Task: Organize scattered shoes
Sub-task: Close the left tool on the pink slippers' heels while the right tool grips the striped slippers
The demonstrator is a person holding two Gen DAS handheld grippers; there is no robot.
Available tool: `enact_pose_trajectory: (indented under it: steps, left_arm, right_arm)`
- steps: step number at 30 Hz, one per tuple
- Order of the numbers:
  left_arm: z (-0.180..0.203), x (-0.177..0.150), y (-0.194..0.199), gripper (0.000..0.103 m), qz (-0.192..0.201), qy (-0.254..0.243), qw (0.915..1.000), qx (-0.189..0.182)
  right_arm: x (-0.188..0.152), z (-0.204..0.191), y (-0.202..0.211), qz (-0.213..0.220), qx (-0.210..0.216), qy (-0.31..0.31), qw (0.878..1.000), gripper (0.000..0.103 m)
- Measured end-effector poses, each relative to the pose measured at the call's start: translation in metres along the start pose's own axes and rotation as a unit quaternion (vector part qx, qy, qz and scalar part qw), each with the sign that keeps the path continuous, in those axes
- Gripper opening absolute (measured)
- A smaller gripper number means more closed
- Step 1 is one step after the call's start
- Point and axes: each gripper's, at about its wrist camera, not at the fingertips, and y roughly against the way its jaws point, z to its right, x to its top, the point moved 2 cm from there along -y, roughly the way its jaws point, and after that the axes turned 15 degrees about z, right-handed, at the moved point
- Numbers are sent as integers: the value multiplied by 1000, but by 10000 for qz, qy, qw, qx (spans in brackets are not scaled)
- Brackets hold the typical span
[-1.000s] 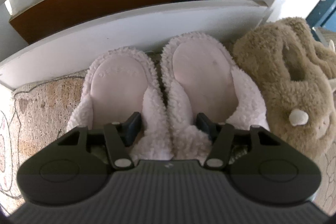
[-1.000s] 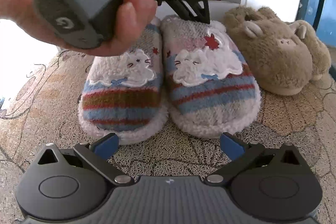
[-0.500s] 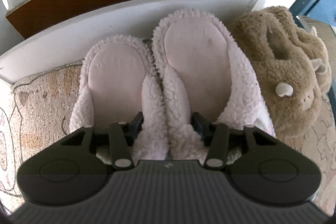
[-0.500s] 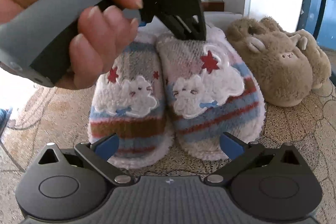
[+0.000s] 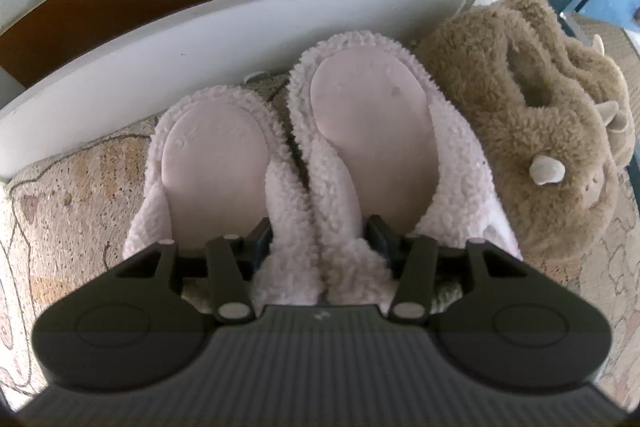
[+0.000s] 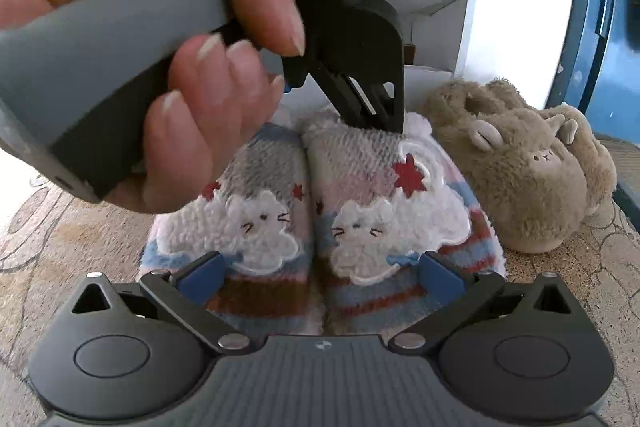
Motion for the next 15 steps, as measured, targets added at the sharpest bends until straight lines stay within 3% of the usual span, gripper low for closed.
enact_pose_trajectory:
  steps: [4,7,9,11,15]
  left_arm:
    - [4,3,-3,48,-135,-168,9998,-3]
    - [2,4,-3,45,-191,-120,9997,-31]
    - [0,4,-4,45,-216,-82,9997,-74]
    - [-3,4,-5,45,-240,-46,9996,-115]
    - [-2,4,-5,46,-245,-19,9996,-119]
  right_arm:
    - [-1,4,-4,-67,10,-162,9998,102]
    - [1,14,9,4,60,-418,9991,92]
    - [-4,25,23,-53,96,-655,9978,93]
    - [-13,32,35,-278,108,-502,9983,103]
    - [-39,33,41,-944,152,-35,9954,103]
